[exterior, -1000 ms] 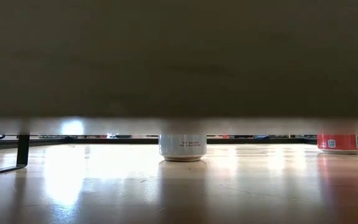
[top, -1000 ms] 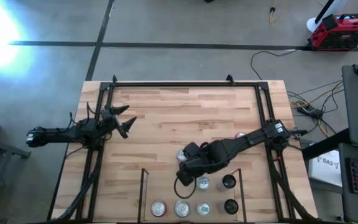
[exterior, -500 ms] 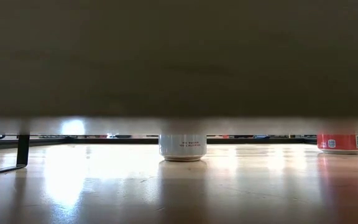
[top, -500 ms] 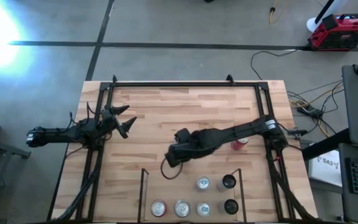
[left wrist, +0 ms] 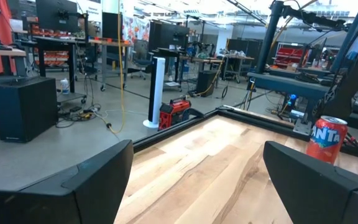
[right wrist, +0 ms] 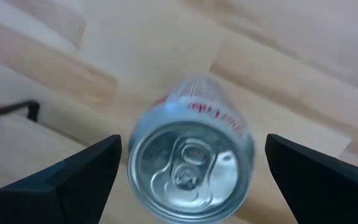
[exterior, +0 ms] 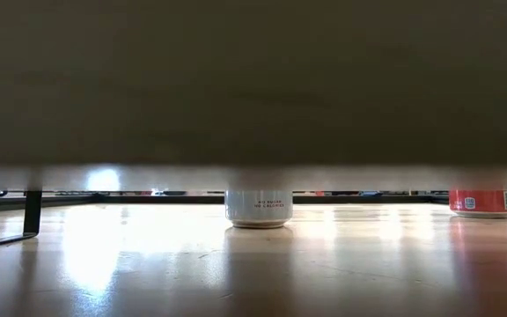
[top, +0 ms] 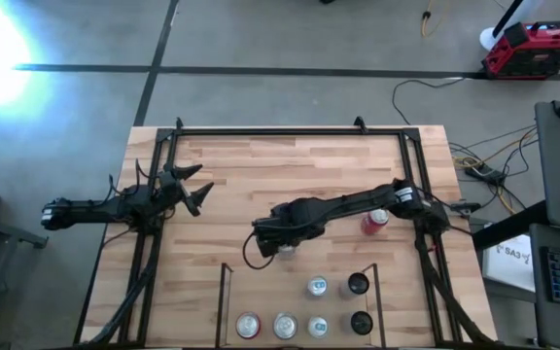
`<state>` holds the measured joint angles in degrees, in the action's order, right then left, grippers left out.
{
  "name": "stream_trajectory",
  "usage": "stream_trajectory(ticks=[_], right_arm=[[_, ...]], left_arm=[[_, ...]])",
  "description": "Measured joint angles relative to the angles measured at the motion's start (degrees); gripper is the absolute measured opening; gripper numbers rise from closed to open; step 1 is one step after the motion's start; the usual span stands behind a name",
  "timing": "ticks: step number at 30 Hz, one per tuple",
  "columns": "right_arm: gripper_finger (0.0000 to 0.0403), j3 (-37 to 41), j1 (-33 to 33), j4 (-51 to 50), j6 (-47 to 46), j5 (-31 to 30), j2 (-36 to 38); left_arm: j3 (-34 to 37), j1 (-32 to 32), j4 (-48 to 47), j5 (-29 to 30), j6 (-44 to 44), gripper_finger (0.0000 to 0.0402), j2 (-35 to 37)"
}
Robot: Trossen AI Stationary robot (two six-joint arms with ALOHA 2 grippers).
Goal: Place canned beverage on shelf
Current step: Put the silver soda can on the shelf aligned with the other silver soda can
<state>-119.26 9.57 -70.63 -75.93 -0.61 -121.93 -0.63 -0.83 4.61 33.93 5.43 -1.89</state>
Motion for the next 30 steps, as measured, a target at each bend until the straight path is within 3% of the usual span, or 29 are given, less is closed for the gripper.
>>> stream_trajectory(ticks=[4,11,19,24,30], right_arm=[[0.0382,0.0,-0.36,-0.05,0.64,3.69,-1.33],[0.0378,-0.13,-0.49,0.0,-0.24,4.53,-1.92],[0.0293,0.15,-0.33,0.43,-1.01,4.91,-1.94],[0.0293,0.15,-0.36,0.89,-2.92,7.32,-1.94],[0.0293,-4.67,-0.12,-5.2,-3.71,8.37,-1.98]], left_arm=[[0.01,-0.02,0.0,0.0,0.0,0.0346,0.0],[0.01,0.0,0.02,-0.02,0.0,0.0346,0.0],[0.0,0.0,0.01,-0.01,0.0,0.0346,0.0],[-0.01,0.0,0.02,-0.01,0.0,0.0346,0.0],[-0.01,-0.01,0.02,-0.02,0.0,0.0346,0.0]])
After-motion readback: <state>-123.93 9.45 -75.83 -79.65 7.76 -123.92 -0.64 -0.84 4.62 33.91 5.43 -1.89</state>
